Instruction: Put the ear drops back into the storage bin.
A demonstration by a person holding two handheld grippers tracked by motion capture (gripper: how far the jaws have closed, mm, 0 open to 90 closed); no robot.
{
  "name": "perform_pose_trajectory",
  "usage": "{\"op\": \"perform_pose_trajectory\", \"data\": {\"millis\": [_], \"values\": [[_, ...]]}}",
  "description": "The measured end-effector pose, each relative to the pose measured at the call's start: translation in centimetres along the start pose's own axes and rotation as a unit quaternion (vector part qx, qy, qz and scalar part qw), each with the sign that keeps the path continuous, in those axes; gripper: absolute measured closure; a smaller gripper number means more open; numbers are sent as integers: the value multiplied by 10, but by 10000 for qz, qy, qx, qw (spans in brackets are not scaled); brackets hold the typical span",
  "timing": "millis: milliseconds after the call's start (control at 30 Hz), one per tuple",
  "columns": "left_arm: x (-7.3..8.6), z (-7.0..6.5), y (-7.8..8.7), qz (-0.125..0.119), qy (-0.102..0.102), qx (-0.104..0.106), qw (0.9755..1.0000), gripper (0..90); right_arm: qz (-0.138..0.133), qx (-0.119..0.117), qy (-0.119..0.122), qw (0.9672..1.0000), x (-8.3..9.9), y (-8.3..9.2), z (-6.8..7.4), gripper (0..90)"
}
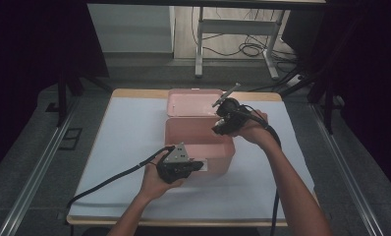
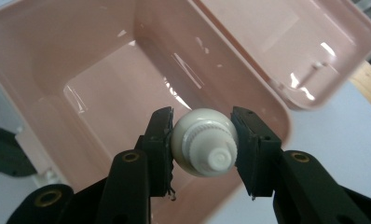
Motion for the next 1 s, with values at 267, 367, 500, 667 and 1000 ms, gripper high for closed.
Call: {"op": "perform_pose_trajectory", "data": {"millis": [267, 367, 500, 667, 1000], "values": [[0, 0, 0, -3, 3, 16, 10000, 900, 89, -183, 133, 9997, -18, -28, 12, 603], [0, 0, 0, -12, 23, 15, 10000, 900, 220, -190, 209, 9994, -20, -37, 16, 603], [0, 0, 0, -19, 33, 26, 10000, 900, 227, -197, 222, 9993, -21, -40, 16, 603], [0, 0, 0, -21, 38, 29, 10000, 900, 205, -209, 195, 9994, -23, -42, 18, 603], [0, 0, 0, -23, 36, 34, 10000, 900, 226, -199, 250, 9992, -32, -52, 21, 603]]}}
Point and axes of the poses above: each handheld gripper's, and its own axes: y roughly backward along the jaws, x roughly out of its underside, z roughly to its left, the point moved 5 cm from there along -y, roughly forward along the jaws, and after that the axes turned 7 degrees about z, right-handed, at the moved point
